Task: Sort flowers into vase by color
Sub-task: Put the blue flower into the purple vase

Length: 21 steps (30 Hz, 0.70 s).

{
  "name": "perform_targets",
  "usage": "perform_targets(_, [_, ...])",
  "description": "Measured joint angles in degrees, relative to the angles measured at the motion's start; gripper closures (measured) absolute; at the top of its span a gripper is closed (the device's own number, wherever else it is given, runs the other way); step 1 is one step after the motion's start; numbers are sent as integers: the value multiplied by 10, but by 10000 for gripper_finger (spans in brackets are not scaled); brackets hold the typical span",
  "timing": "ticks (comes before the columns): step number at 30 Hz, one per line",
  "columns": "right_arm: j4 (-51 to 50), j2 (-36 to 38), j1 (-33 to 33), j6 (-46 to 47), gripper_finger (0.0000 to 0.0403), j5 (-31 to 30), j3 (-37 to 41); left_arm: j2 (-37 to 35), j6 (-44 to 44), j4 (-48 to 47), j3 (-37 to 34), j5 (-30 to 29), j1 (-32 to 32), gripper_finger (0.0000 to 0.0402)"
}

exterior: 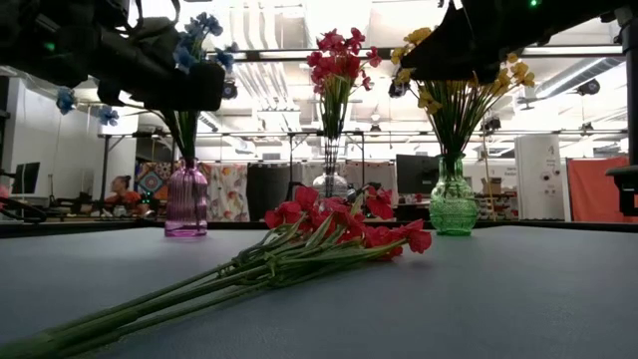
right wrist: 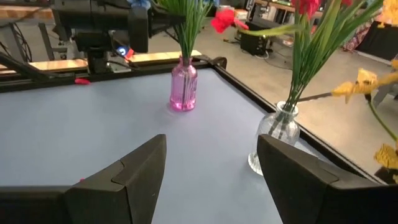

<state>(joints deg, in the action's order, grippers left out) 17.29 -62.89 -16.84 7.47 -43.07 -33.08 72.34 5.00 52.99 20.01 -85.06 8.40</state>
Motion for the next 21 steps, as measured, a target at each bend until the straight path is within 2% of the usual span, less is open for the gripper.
perform_targets(4, [-9, 0, 0, 10, 158, 0, 0, 0, -2, -1, 0, 0, 0, 391])
perform_targets(11, [-9, 0, 0, 10, 158, 0, 0, 0, -54, -17, -9, 1, 0, 391])
perform_targets(21, [-9, 0, 0, 9, 158, 0, 0, 0, -62, -36, -16, 1, 0, 381])
